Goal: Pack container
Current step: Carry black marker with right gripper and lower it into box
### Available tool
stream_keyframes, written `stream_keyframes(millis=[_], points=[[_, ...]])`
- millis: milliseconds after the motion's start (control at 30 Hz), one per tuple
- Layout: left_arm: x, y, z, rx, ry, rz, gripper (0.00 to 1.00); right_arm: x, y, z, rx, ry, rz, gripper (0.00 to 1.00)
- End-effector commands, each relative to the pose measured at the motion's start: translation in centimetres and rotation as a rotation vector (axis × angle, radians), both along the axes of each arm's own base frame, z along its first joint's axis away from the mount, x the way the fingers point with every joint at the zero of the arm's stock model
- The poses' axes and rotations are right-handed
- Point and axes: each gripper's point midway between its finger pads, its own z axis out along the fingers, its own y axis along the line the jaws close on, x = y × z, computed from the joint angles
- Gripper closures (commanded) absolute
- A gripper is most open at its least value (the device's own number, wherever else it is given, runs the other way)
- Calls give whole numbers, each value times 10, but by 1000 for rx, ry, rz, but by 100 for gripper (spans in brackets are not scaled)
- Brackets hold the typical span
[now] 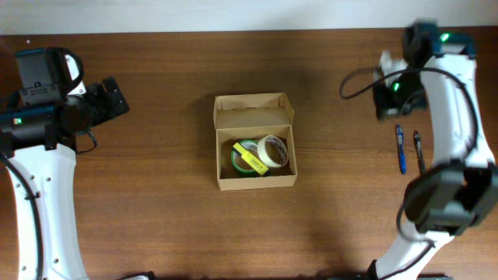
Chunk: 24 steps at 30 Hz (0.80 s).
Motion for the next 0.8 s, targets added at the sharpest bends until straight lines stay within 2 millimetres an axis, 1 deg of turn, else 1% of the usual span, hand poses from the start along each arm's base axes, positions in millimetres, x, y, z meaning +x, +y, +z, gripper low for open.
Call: stream_keyframes(millis=[0, 67, 100, 167, 200, 267, 300, 367, 433, 467, 500, 567, 600, 767], points=[[0, 0, 1, 2, -3, -15, 1, -4, 45, 67, 8, -166, 90, 96], [0, 0, 1, 2, -3, -15, 1, -10, 78, 83, 16, -196, 172, 96], [0, 0, 1, 2, -3, -15, 1, -14, 100, 86, 22, -204, 230, 96], [0, 0, 1, 2, -4, -15, 1, -24, 140, 83, 16, -195, 341, 96], [0, 0, 1, 3, -4, -15, 1, -29, 158, 78, 5, -183, 393, 96], [0, 0, 1, 2, -4, -15, 1, -37, 185, 66, -9, -159, 463, 96], [0, 0, 1, 2, -4, -15, 1, -42, 201, 56, -14, -136, 507, 96], [0, 0, 1, 2, -2, -15, 1, -51, 223, 37, -16, -89, 560, 96], [0, 0, 1, 2, -2, -15, 1, -62, 238, 12, -32, -21, 610, 96], [0, 0, 1, 2, -1, -15, 1, -70, 245, -5, -43, 26, 636, 96], [0, 0, 1, 2, -1, -15, 1, -82, 251, -29, -63, 89, 668, 96], [0, 0, 1, 2, -1, -15, 1, -96, 256, -56, -84, 147, 699, 96], [0, 0, 1, 2, -1, -15, 1, -101, 257, -67, -91, 166, 709, 96], [0, 0, 1, 2, -1, -15, 1, -117, 255, -107, -79, 237, 718, 96]])
